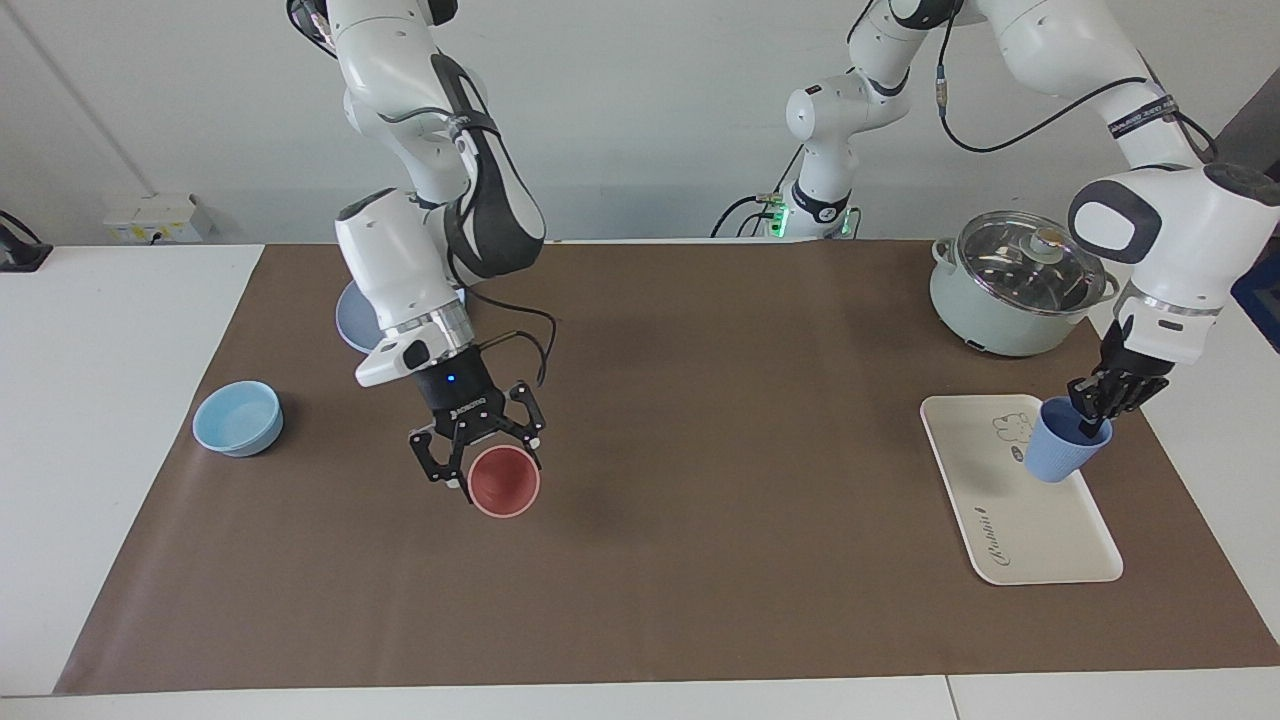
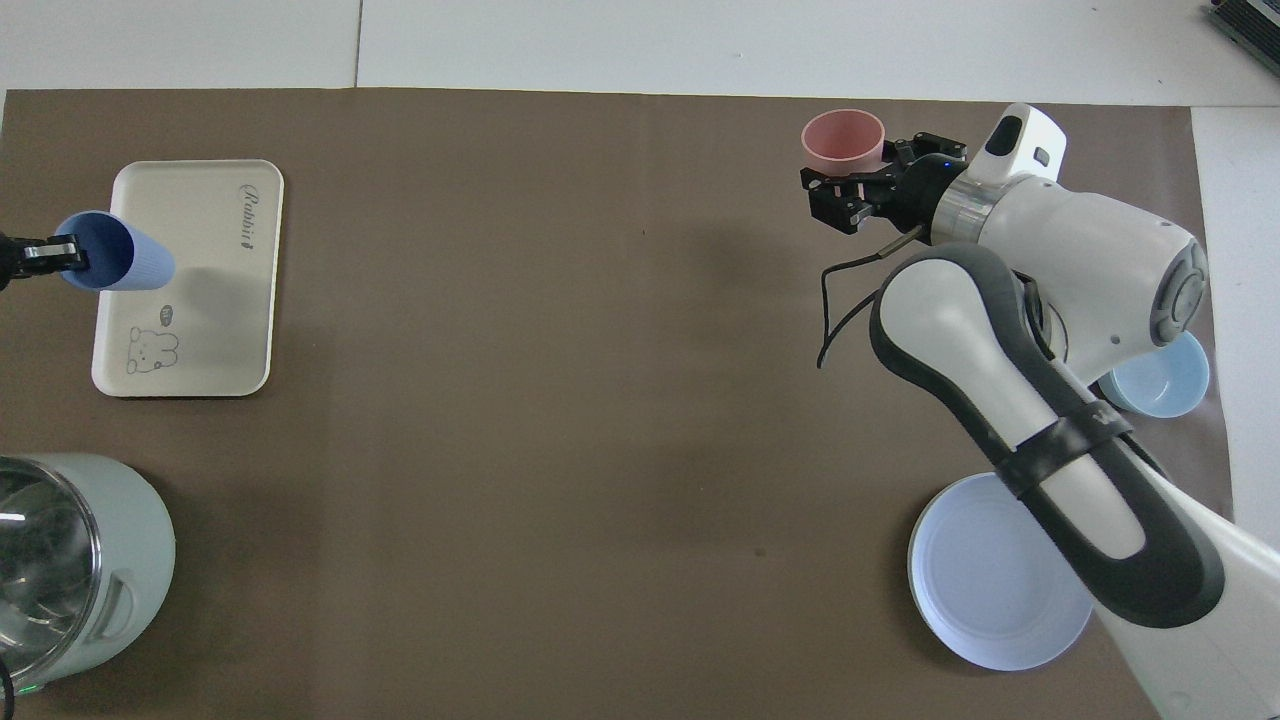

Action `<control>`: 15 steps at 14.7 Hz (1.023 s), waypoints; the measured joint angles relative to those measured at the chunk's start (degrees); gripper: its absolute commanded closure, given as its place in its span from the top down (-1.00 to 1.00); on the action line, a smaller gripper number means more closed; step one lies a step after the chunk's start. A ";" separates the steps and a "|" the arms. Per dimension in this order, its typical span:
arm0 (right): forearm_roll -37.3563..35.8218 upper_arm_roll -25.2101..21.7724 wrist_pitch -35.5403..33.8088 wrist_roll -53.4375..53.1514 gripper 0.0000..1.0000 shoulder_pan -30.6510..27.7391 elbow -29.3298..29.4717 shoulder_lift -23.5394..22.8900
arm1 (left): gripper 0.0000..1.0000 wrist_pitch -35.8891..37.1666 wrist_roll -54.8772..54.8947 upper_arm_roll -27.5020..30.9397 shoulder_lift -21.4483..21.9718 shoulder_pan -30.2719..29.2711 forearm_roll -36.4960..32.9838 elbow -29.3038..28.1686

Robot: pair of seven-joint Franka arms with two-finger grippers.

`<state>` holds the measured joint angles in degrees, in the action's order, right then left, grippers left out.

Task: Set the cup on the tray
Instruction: 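Carry the blue cup to the tray while the right gripper returns, then lower the pink cup onto the table and open the right gripper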

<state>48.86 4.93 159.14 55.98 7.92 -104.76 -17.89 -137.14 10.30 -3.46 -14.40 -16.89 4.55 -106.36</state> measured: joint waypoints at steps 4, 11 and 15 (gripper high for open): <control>13.72 -0.02 -10.55 20.02 -1.00 -7.81 -0.01 0.00 | 1.00 -3.90 0.28 -0.01 -3.03 -1.10 0.00 -0.66; 25.51 0.04 -26.41 38.94 -1.00 -17.31 -0.49 -1.45 | 1.00 20.10 0.26 -0.92 -6.92 1.02 -0.23 19.86; 31.03 0.04 -36.24 52.98 -1.00 -22.72 -0.46 -7.37 | 1.00 34.02 -5.53 -0.99 -8.43 7.58 -3.50 28.23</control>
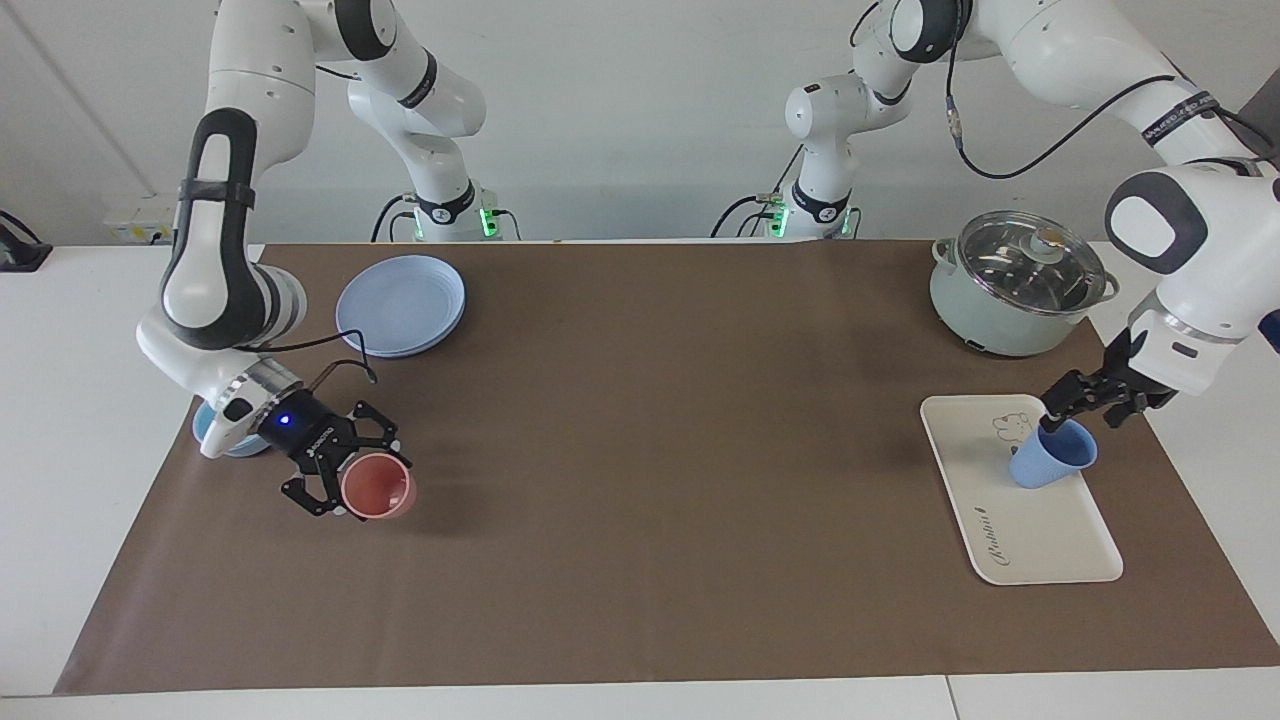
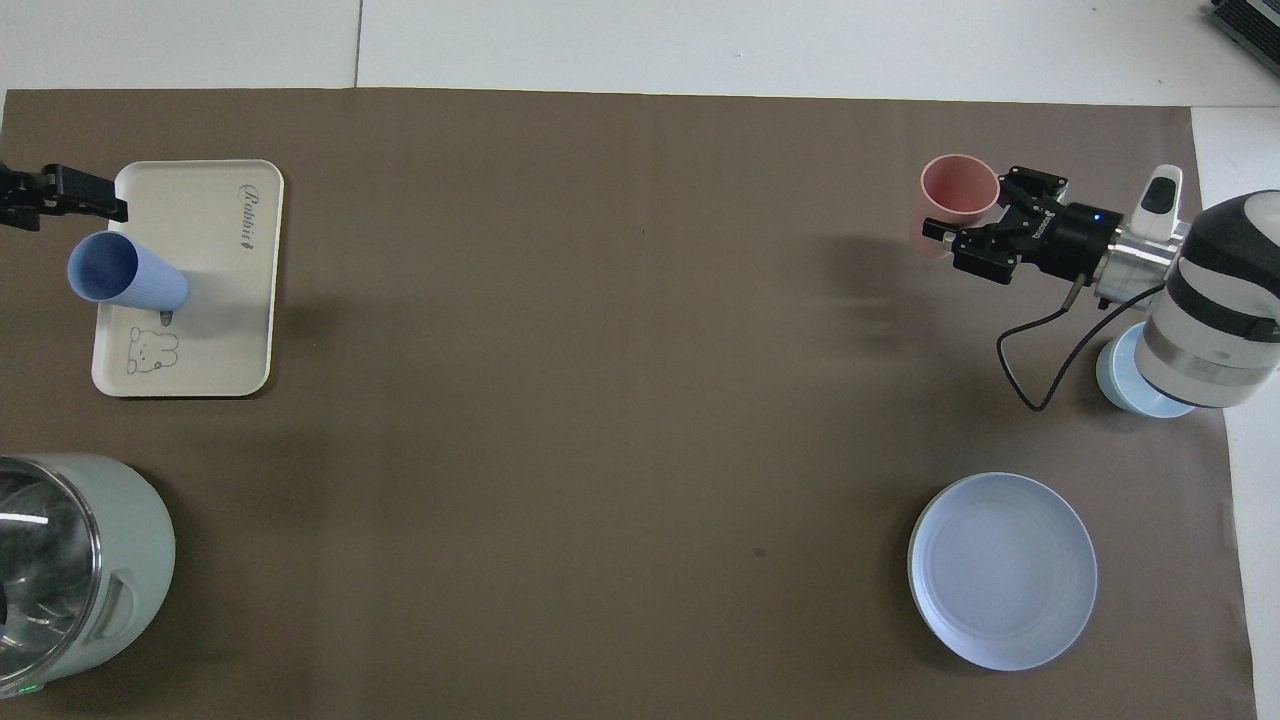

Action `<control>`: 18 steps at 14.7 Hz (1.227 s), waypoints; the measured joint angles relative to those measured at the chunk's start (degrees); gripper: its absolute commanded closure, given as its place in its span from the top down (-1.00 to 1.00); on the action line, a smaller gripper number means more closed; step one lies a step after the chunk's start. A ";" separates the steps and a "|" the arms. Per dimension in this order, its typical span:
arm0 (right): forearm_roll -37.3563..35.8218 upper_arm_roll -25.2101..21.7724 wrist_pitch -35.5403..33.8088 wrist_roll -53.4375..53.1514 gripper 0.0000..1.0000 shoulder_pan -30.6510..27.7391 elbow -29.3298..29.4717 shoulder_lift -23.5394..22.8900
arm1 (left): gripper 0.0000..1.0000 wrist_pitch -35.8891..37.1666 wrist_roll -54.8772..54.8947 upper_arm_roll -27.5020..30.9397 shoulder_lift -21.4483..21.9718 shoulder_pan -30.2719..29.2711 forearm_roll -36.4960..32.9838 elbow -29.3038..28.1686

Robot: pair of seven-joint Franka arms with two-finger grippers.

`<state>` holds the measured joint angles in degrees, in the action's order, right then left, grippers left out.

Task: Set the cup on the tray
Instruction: 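Lower the pink cup onto the table and open the right gripper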

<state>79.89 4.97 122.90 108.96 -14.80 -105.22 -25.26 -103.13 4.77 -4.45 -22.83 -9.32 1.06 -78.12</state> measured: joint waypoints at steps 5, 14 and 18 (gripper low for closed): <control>0.01 0.02 -6.25 8.98 -1.00 -3.04 -0.11 -2.00 | 1.00 14.15 -5.73 -0.09 3.61 7.50 -1.58 7.76; 0.64 0.11 -9.79 15.03 -1.00 -5.61 -4.13 -2.38 | 1.00 18.59 -5.74 0.55 20.87 7.18 -1.68 -8.46; 2.73 0.29 -9.73 17.02 0.13 -5.61 -6.17 -2.39 | 1.00 15.59 -5.74 0.55 21.34 7.12 -1.68 -9.58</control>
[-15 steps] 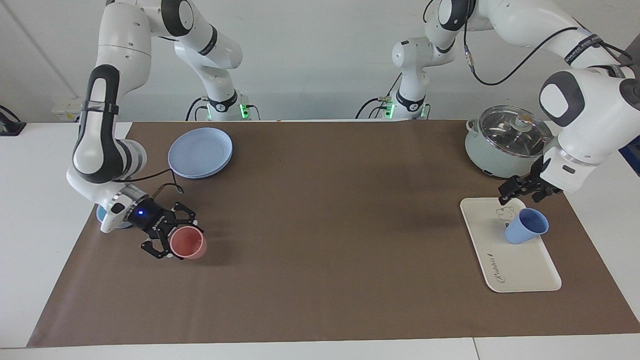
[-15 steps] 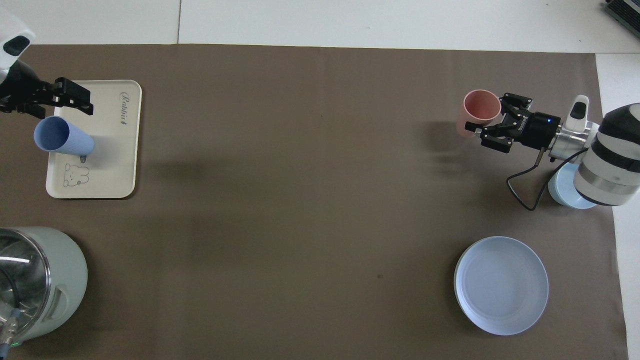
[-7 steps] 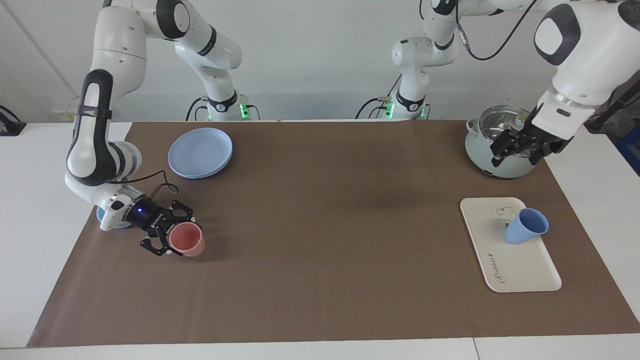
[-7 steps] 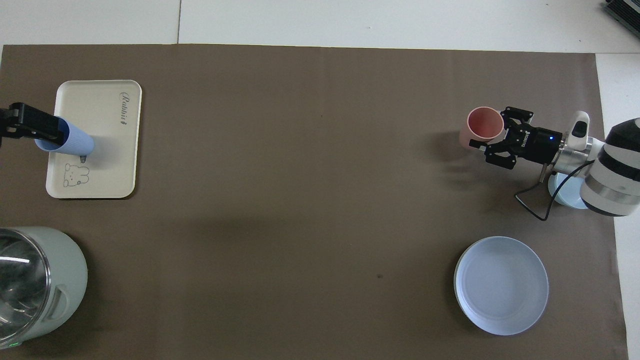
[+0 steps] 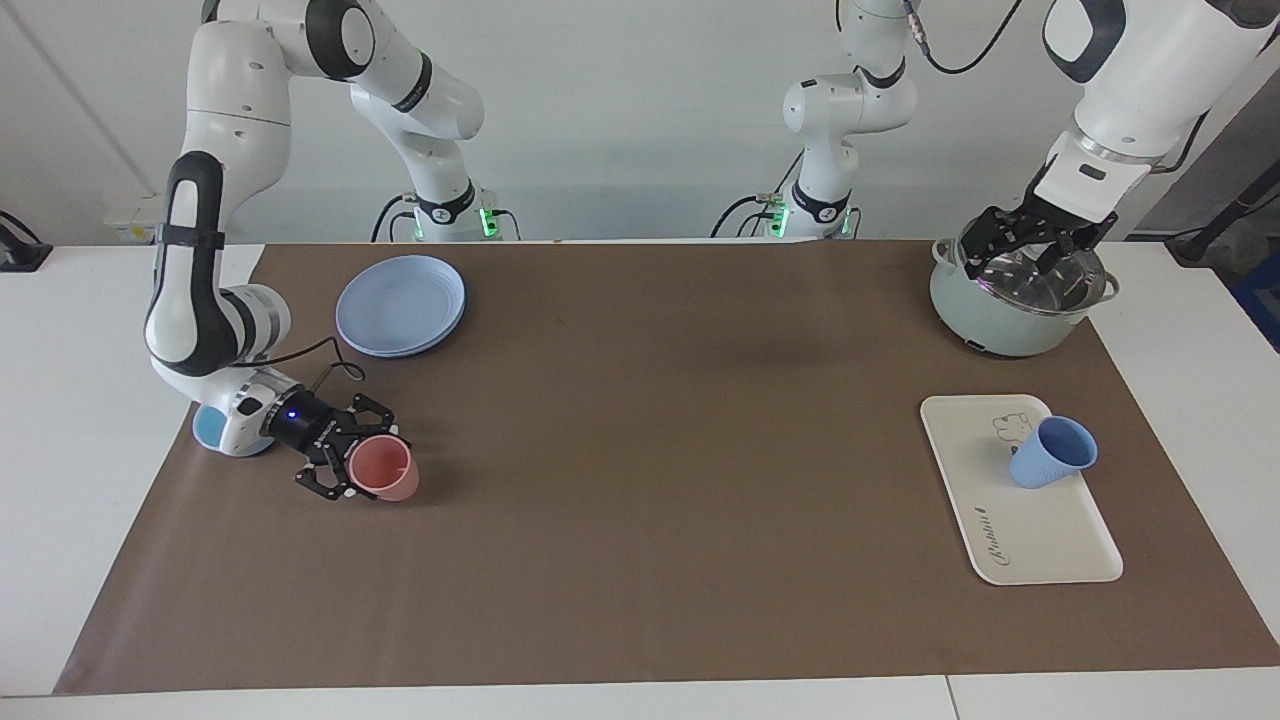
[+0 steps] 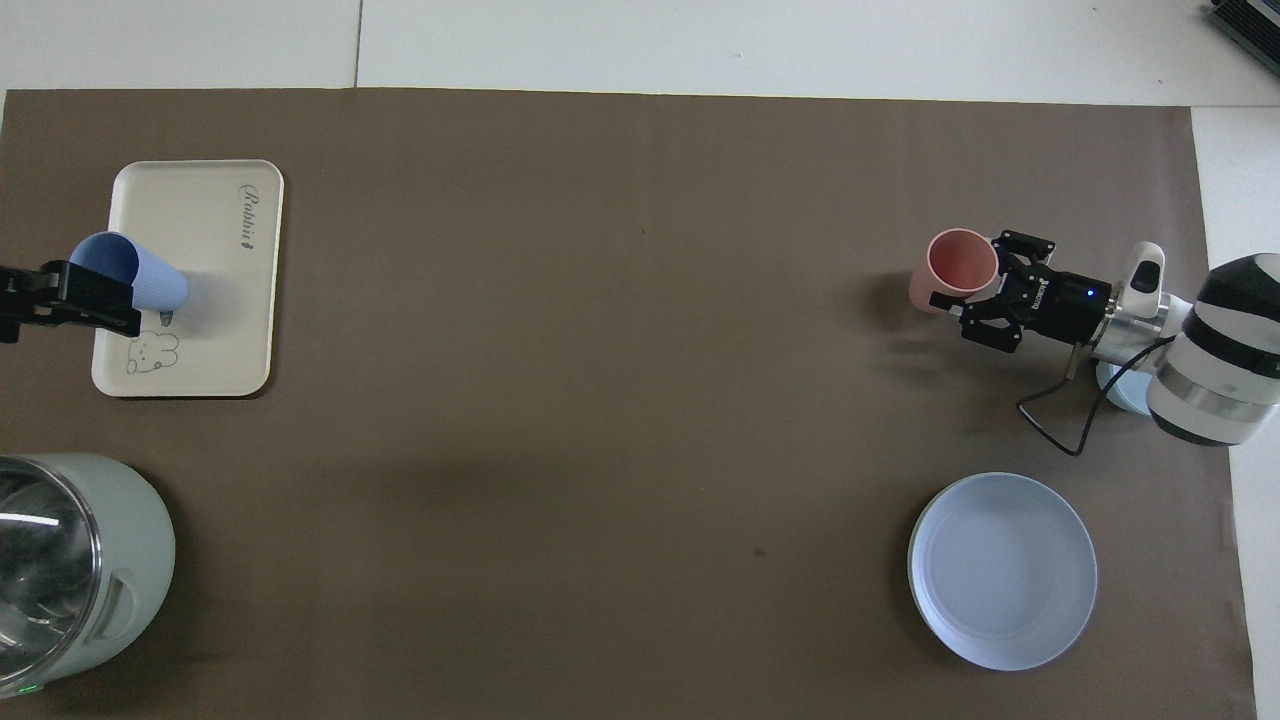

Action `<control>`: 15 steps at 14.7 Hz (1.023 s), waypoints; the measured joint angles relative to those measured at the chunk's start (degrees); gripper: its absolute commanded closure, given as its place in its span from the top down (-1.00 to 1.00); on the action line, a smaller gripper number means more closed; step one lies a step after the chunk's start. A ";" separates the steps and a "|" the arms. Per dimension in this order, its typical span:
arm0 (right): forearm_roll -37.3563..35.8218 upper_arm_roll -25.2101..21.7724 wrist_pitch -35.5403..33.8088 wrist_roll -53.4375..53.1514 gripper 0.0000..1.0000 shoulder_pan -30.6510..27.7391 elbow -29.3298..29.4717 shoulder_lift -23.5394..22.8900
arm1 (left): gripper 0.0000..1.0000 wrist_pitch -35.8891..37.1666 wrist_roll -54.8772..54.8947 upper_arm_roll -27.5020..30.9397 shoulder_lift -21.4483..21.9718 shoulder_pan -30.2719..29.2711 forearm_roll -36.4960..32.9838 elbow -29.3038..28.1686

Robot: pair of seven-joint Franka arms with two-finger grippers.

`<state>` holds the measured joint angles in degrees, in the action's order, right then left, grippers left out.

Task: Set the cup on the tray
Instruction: 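Lower the pink cup onto the table and open the right gripper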

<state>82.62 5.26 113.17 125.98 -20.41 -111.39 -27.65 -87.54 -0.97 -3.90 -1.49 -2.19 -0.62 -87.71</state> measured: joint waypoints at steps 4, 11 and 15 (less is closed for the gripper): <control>0.36 0.00 0.00 0.37 1.00 0.00 -0.32 0.01 | 1.00 -2.71 0.00 -0.01 0.00 0.00 0.00 -0.11; 0.51 0.11 -0.13 0.39 1.00 0.00 -0.30 0.22 | 1.00 -6.62 0.35 -0.08 0.00 0.00 0.00 -0.40; 0.59 0.29 -0.31 -1.22 1.00 0.05 -0.23 1.96 | 1.00 -7.29 0.71 -0.09 0.00 0.00 0.00 -0.45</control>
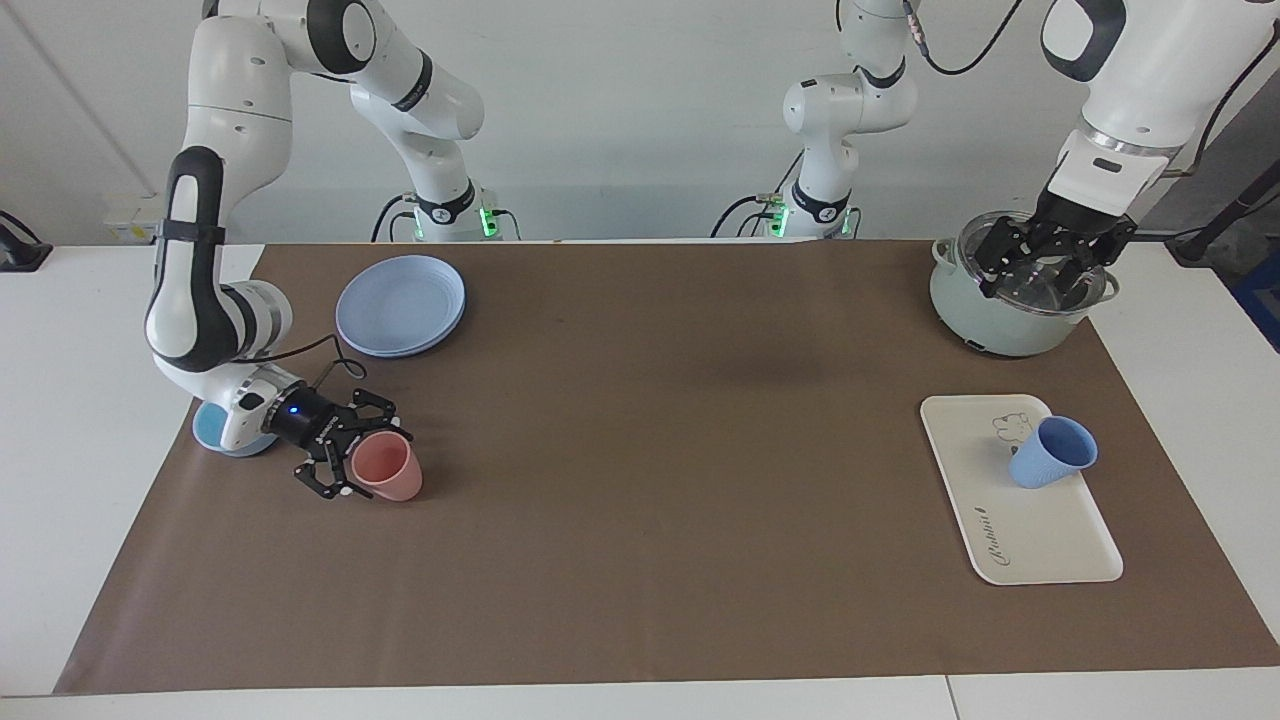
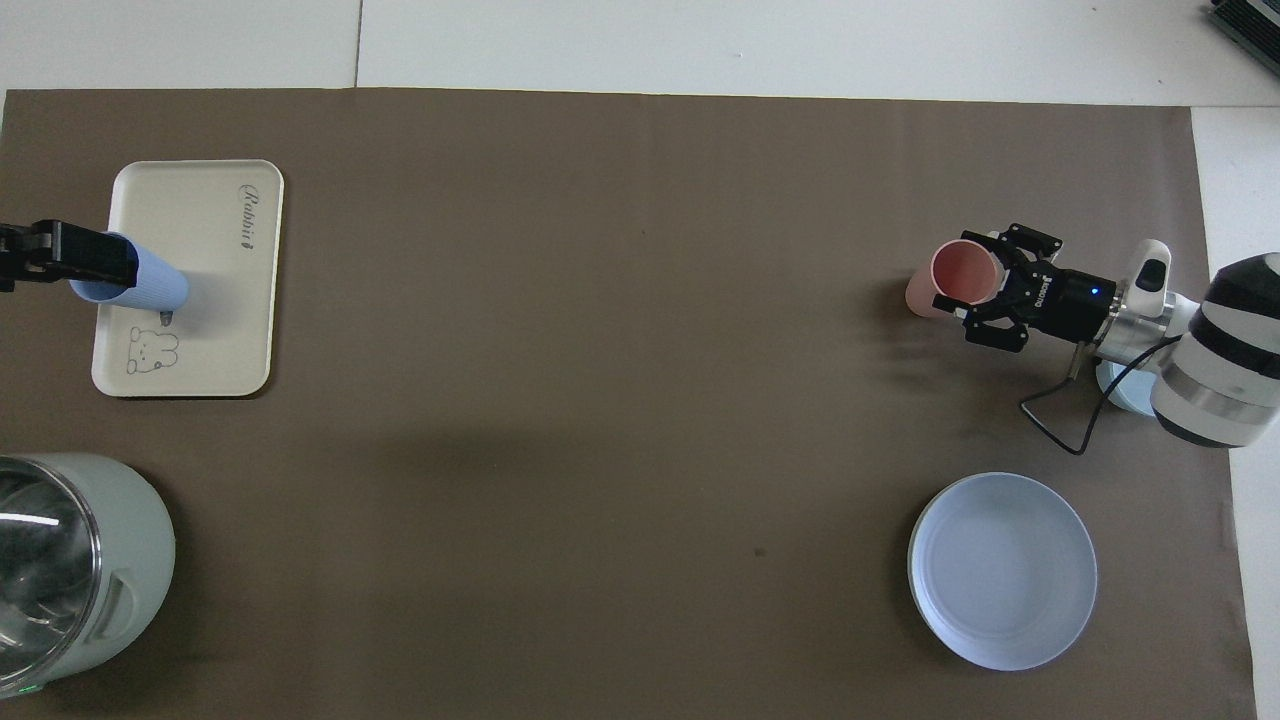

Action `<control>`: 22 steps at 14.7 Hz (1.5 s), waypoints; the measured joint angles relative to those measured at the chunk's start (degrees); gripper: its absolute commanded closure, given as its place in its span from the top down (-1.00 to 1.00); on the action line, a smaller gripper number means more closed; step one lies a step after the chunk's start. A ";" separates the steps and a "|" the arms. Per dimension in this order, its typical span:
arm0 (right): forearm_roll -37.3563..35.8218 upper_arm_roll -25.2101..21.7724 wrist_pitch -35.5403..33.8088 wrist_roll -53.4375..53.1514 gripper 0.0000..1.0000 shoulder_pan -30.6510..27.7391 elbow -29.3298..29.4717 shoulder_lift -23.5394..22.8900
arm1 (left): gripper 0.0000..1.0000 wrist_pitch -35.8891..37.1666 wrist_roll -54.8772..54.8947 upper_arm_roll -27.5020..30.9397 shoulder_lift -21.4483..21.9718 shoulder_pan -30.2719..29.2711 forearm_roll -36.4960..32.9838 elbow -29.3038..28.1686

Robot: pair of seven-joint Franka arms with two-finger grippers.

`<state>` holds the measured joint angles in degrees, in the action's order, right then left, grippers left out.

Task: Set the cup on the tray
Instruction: 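Lower the pink cup onto the table and open the right gripper, then retract the right gripper while the left gripper releases the blue cup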

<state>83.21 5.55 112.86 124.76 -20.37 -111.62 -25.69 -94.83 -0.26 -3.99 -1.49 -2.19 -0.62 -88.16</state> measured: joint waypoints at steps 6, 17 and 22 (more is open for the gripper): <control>-4.18 0.09 2.02 -16.83 1.00 1.76 0.37 8.66 | 1.00 -1.52 0.06 -0.32 0.00 0.23 0.00 0.00; -53.38 0.51 21.24 -82.38 1.00 11.27 3.45 21.42 | 1.00 -1.73 0.06 -0.50 -2.20 0.26 0.29 1.96; -75.00 0.95 16.51 -109.03 1.00 14.03 4.74 24.18 | 1.00 -0.75 0.06 -0.61 -1.68 0.33 0.31 -0.20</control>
<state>8.21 6.50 129.37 15.74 -6.34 -106.87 -1.52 -95.58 -0.20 -4.60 -3.17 -1.87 -0.31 -88.36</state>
